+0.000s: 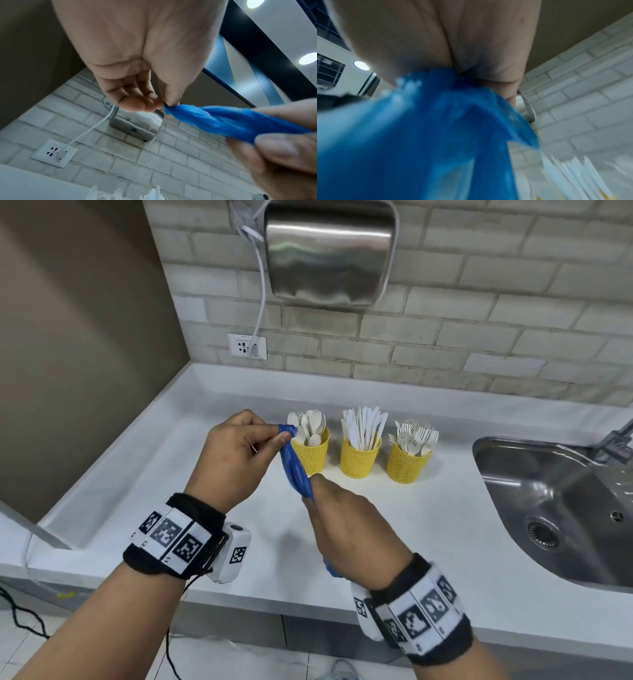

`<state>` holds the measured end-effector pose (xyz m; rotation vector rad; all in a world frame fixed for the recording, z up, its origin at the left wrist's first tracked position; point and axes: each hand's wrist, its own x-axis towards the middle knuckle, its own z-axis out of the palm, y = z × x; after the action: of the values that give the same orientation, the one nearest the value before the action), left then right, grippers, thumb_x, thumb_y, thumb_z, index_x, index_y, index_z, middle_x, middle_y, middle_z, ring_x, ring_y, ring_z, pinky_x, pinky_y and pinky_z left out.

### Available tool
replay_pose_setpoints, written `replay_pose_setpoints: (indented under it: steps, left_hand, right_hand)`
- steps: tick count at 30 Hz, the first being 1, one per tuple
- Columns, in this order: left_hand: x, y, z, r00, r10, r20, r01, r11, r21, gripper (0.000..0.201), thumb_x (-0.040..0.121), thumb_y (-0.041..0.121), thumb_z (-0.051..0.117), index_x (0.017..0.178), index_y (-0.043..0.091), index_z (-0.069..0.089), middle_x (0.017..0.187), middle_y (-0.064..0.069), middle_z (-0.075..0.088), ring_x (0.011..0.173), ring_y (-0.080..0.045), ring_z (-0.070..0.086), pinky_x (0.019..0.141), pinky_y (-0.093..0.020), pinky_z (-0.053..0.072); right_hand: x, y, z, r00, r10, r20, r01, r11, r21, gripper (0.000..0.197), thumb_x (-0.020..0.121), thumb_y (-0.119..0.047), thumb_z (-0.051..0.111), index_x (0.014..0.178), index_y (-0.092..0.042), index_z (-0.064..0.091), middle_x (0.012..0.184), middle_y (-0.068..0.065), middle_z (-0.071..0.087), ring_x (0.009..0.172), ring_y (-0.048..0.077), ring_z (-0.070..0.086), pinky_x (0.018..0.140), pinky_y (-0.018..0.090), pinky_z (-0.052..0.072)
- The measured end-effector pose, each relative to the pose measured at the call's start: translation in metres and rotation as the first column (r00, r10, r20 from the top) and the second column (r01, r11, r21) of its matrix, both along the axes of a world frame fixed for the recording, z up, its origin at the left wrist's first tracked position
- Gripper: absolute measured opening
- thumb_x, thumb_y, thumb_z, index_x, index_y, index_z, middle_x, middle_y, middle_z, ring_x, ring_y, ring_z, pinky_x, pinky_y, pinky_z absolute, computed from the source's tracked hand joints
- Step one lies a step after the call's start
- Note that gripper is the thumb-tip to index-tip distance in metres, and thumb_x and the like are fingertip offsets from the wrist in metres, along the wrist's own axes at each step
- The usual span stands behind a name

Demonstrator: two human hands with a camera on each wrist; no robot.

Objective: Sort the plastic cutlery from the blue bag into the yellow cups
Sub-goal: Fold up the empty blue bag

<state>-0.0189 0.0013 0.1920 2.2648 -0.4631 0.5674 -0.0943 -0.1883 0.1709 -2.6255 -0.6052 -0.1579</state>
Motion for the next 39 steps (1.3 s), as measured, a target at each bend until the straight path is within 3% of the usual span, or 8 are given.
replay_pose_setpoints:
  steps: [8,12,18,21,24,28,34,39]
  left_hand:
    - [-0.011,-0.005,0.001,0.918,-0.073,-0.390,0.122,0.987,0.103,0.030,0.097,0.035,0.067,0.075,0.054,0.073,0.066,0.013,0.057,0.062,-0.004,0.050,0.057,-0.017,0.033]
    - [-0.031,-0.013,0.021,0.775,-0.313,-0.548,0.337,0.940,-0.060,0.016,0.096,0.045,0.065,0.091,0.047,0.080,0.092,0.008,0.077,0.081,-0.015,0.063,0.079,-0.041,0.053]
    - [-0.057,-0.018,0.052,0.631,-0.655,-0.415,0.533,0.756,-0.381,0.020,0.095,0.028,0.061,0.096,0.024,0.080,0.100,0.013,0.077,0.091,-0.001,0.066,0.075,-0.007,0.043]
    - [-0.053,-0.015,0.053,0.707,-0.642,-0.297,0.524,0.758,-0.389,0.016,0.097,0.041,0.066,0.098,0.037,0.082,0.088,0.001,0.063,0.081,-0.022,0.051,0.071,-0.017,0.041]
    - [-0.047,-0.015,0.046,0.814,-0.555,-0.172,0.462,0.798,-0.387,0.016,0.097,0.037,0.066,0.101,0.037,0.081,0.076,0.004,0.038,0.074,-0.012,0.040,0.069,-0.018,0.038]
    - [-0.041,-0.018,0.038,0.927,-0.360,-0.102,0.301,0.878,-0.371,0.018,0.096,0.024,0.066,0.105,0.027,0.081,0.088,-0.012,0.044,0.078,-0.005,0.046,0.072,-0.020,0.049]
    - [-0.031,-0.011,0.039,0.988,-0.130,-0.084,0.101,0.952,-0.288,0.018,0.100,0.015,0.064,0.107,0.018,0.081,0.093,-0.003,0.045,0.086,-0.022,0.055,0.072,-0.041,0.052]
    - [-0.032,-0.006,0.048,0.996,-0.076,-0.036,0.062,0.952,-0.299,0.021,0.101,0.023,0.063,0.110,0.035,0.078,0.095,-0.012,0.054,0.085,-0.011,0.056,0.072,-0.030,0.054]
  right_hand:
    - [0.008,-0.018,0.068,0.951,-0.011,0.310,0.008,1.000,0.009,0.013,0.093,-0.007,0.054,0.103,-0.015,0.058,0.097,0.001,0.049,0.066,0.029,0.050,0.053,0.044,0.047]
    - [0.030,-0.021,0.081,0.937,0.016,0.348,-0.082,0.981,0.175,0.009,0.097,-0.007,0.054,0.101,-0.013,0.059,0.096,0.001,0.047,0.069,0.028,0.051,0.065,0.044,0.049]
    - [0.051,-0.020,0.084,0.956,0.020,0.293,-0.147,0.897,0.418,0.014,0.103,-0.015,0.056,0.094,-0.009,0.066,0.082,0.000,0.060,0.073,0.008,0.052,0.068,0.012,0.038]
    - [0.057,-0.014,0.067,0.995,-0.014,0.100,-0.041,0.848,0.528,0.022,0.105,-0.022,0.053,0.086,-0.015,0.060,0.065,-0.003,0.054,0.056,0.006,0.047,0.053,0.019,0.038]
    - [0.054,-0.002,0.039,0.999,0.018,-0.040,0.010,0.800,0.600,0.013,0.095,-0.012,0.050,0.082,-0.010,0.054,0.056,-0.013,0.049,0.051,0.007,0.043,0.049,0.028,0.039]
    - [0.034,0.019,0.021,0.982,0.022,-0.190,0.106,0.765,0.636,0.034,0.106,-0.011,0.039,0.077,-0.025,0.047,0.054,-0.011,0.048,0.041,0.007,0.043,0.043,0.027,0.038]
    - [0.006,0.022,0.022,0.994,0.010,-0.106,0.054,0.811,0.583,0.025,0.110,-0.030,0.039,0.095,-0.018,0.055,0.061,-0.005,0.050,0.051,0.022,0.054,0.053,0.042,0.047]
    - [-0.012,0.011,0.022,0.999,0.031,-0.022,-0.018,0.896,0.444,0.015,0.108,-0.029,0.044,0.107,-0.017,0.052,0.076,0.000,0.054,0.072,0.022,0.054,0.066,0.047,0.046]
